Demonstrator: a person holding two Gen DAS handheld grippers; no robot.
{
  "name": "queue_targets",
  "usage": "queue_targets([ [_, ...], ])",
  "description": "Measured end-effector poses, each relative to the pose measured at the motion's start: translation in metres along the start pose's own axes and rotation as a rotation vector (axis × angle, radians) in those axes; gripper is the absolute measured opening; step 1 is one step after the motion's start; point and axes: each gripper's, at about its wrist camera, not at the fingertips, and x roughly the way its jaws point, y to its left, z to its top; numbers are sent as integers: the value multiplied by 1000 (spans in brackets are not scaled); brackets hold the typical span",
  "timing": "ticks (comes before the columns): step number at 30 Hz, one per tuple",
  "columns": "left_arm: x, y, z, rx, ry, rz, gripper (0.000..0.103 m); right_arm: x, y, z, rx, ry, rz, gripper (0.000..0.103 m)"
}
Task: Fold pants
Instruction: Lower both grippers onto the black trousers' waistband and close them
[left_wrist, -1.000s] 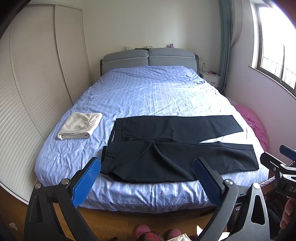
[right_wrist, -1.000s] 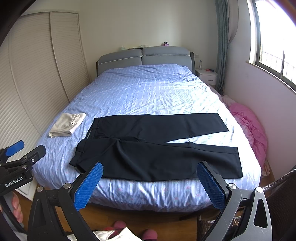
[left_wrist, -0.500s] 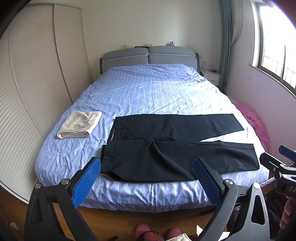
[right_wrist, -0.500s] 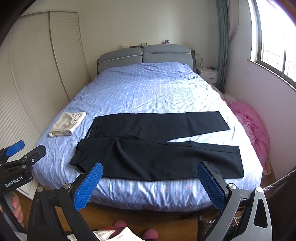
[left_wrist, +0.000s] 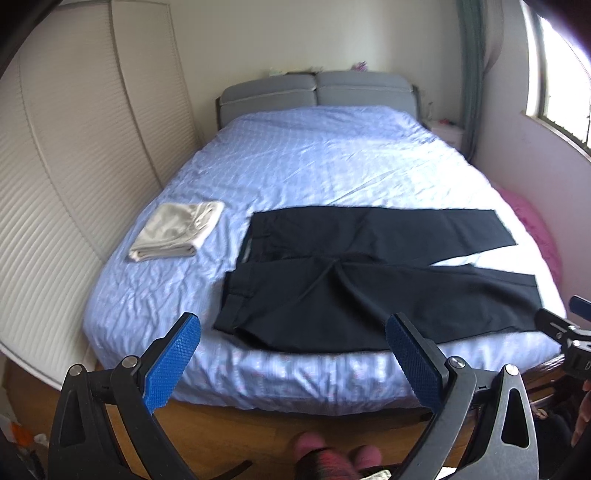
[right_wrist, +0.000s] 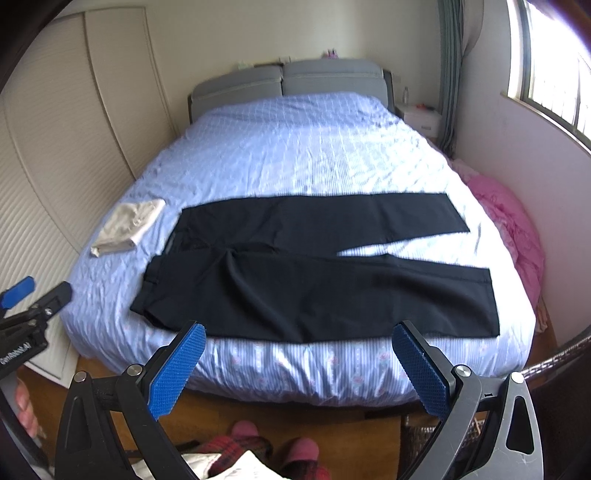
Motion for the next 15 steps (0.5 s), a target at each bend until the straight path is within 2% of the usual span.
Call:
queue_targets([
  [5, 44, 29, -9, -24, 69, 20, 102, 49, 1, -4, 6, 69, 29, 101],
  [11, 126, 62, -18, -124, 222, -51, 101, 120, 17, -8, 58, 191, 66, 98],
  [15, 190, 73, -23, -126, 324, -86, 98, 167, 32, -8, 71, 266, 24, 95],
])
